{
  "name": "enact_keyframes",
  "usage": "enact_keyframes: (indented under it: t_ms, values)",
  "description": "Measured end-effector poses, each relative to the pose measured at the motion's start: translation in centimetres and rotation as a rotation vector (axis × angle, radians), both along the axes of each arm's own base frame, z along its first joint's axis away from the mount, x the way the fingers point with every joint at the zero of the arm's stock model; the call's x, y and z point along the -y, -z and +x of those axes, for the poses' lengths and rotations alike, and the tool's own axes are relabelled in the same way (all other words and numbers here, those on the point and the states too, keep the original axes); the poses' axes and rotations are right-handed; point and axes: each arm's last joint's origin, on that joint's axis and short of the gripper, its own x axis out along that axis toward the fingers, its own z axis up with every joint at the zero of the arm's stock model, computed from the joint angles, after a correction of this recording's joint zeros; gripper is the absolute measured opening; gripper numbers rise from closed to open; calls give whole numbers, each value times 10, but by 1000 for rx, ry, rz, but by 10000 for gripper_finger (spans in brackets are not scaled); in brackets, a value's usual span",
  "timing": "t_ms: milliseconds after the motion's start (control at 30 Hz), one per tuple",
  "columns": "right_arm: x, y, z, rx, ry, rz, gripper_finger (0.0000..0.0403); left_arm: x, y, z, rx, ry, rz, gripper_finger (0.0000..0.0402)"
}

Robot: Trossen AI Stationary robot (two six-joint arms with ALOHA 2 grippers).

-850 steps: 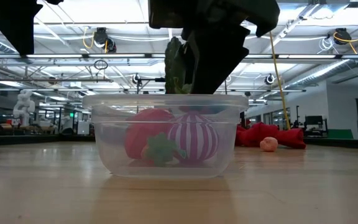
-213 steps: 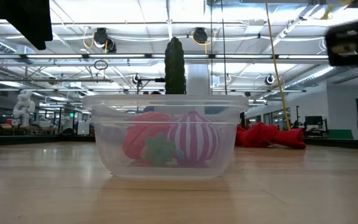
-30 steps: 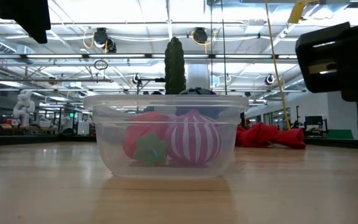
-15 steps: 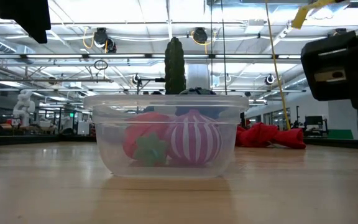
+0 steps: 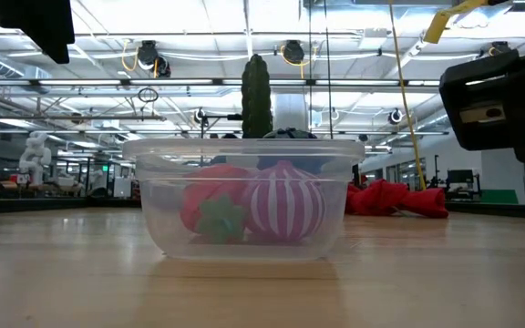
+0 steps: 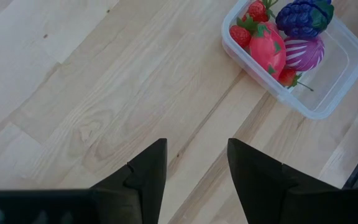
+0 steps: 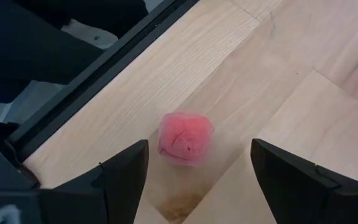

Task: Pick and placing Produce into tupperware
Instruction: Put the peach into the transparent container

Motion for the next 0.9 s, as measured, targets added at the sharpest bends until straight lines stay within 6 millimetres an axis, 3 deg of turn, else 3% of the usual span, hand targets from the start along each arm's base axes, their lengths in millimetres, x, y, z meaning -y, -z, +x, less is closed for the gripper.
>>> enact_keyframes:
  t_ms: [900]
  values:
    - [1,0,1,-11,68,13,272,0,0,0,0,1,0,175]
